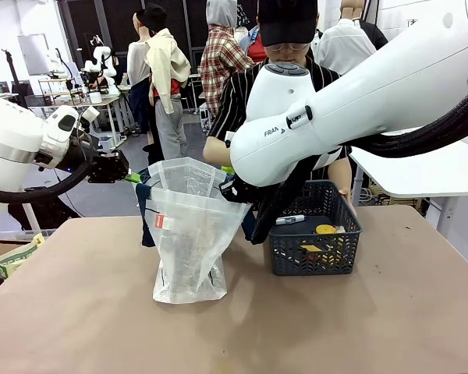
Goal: Transfer purchased items from the store into the shopping bag.
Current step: Move the Reusable shopping bag to the right side of the table.
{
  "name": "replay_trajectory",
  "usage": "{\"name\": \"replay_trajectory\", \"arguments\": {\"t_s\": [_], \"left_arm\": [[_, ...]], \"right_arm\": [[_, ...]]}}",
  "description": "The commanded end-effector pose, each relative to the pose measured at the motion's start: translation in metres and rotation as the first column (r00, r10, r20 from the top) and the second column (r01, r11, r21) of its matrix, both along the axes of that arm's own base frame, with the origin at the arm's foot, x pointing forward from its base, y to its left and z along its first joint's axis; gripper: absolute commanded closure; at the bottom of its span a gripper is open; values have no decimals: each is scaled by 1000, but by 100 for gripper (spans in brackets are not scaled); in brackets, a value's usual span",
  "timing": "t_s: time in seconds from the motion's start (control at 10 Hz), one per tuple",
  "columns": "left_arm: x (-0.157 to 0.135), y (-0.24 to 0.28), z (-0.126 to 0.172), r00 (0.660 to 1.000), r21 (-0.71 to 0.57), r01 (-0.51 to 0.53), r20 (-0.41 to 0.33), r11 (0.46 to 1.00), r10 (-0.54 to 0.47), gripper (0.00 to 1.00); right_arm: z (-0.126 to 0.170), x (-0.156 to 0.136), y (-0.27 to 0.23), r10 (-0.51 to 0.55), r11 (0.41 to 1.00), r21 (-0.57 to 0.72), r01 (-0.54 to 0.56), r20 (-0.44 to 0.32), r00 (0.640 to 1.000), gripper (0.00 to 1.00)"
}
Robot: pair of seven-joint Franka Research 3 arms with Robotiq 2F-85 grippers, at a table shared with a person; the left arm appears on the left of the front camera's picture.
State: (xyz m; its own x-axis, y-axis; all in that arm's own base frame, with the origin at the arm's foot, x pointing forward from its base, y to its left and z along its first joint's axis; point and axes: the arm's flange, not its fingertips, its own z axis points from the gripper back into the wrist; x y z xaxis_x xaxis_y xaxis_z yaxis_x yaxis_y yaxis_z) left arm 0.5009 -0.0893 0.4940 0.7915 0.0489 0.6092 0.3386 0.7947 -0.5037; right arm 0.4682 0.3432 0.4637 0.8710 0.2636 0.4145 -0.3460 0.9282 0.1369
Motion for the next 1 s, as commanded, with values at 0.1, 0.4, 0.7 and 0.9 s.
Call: {"name": "replay_trajectory", "arguments": {"t_s": [0.1,0.4,0.7,0.9], "left_arm": [[0,1,2,1000,0,-1,4,1000,1,100],[0,1,2,1000,0,-1,4,1000,1,100],[0,1,2,1000,0,-1,4,1000,1,100],[0,1,2,1000,0,-1,4,1000,1,100]], "right_arm": [[1,0,-2,3,1000,12,-3,-6,1000,100],[1,0,-2,3,1000,12,-3,-6,1000,100],[1,0,-2,3,1000,12,-3,-6,1000,100],[1,0,-2,3,1000,12,-3,-6,1000,100]]}}
